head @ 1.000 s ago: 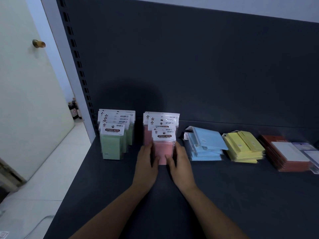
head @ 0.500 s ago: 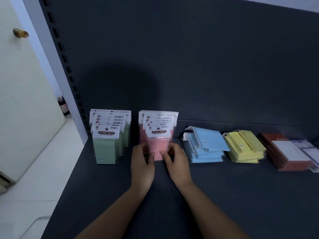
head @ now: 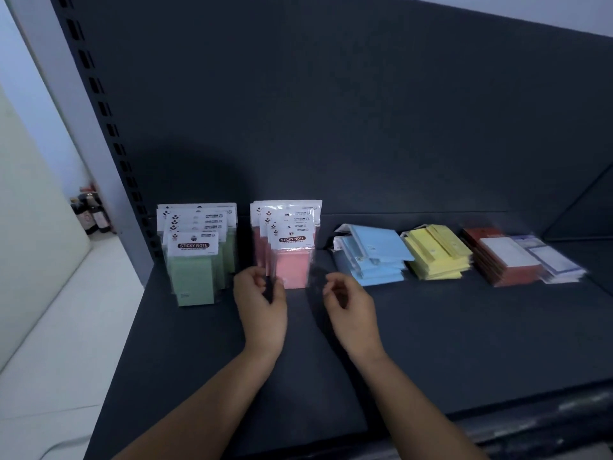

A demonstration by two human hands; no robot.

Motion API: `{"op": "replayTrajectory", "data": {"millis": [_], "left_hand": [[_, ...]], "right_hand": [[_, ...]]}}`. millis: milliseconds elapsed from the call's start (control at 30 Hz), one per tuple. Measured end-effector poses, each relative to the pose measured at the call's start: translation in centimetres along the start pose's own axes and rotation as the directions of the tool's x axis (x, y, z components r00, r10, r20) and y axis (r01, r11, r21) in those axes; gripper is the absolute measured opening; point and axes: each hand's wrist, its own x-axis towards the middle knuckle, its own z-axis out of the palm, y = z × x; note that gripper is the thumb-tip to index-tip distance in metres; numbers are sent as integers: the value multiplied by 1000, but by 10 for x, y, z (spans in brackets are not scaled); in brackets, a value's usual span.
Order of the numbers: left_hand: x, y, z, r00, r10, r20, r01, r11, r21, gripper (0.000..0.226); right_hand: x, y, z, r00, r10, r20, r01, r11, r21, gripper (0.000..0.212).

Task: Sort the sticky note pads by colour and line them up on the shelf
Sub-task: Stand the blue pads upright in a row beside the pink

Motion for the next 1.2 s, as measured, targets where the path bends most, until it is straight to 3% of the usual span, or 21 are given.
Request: {"op": "replayTrajectory", "data": {"millis": [167, 300, 433, 500, 567, 733, 833, 933, 1033, 1100, 1200], "left_hand": [[-18, 28, 17, 981, 50, 188, -32, 995, -97, 24], [-21, 51, 48, 896, -11, 443, 34, 998, -44, 9], [-12, 59, 81, 895, -84, 438, 8, 985, 174, 26], [-8, 60, 94, 903, -151, 402, 69, 975, 211, 30], [-6, 64, 105, 926, -191, 327, 147, 977, 155, 29], [-11, 73, 122, 959, -234, 158, 244, 969, -42, 8], [-20, 78, 118, 960, -246, 130, 265, 951, -157, 21], [-33, 84, 106, 960, -233, 155, 265, 933, -243, 18], [-44, 86, 85, 958, -218, 186, 264, 924, -276, 3], [-48, 82, 66, 948, -252, 194, 298, 917, -267, 13], [-51, 70, 32, 938, -305, 163, 333, 926, -181, 7]], "right_hand": [[5, -3, -32, 970, 76, -229, -45, 989, 138, 21], [24, 8, -67, 924, 156, -349, -93, 977, 190, 23], [45, 22, -97, 947, 197, -253, -166, 976, 140, 18], [55, 26, -107, 965, 219, -146, -196, 969, 153, 14], [64, 30, -113, 970, 234, -68, -216, 954, 206, 14], [77, 38, -123, 962, 251, -106, -199, 914, 354, 20], [79, 36, -127, 959, 264, -102, -173, 833, 526, 13], [73, 26, -128, 972, 233, -12, -174, 756, 631, 15], [59, 17, -121, 986, 133, 103, -168, 776, 607, 22], [47, 14, -113, 980, 67, 185, -161, 815, 556, 28], [27, 13, -95, 922, 35, 385, -213, 876, 433, 33]]}}
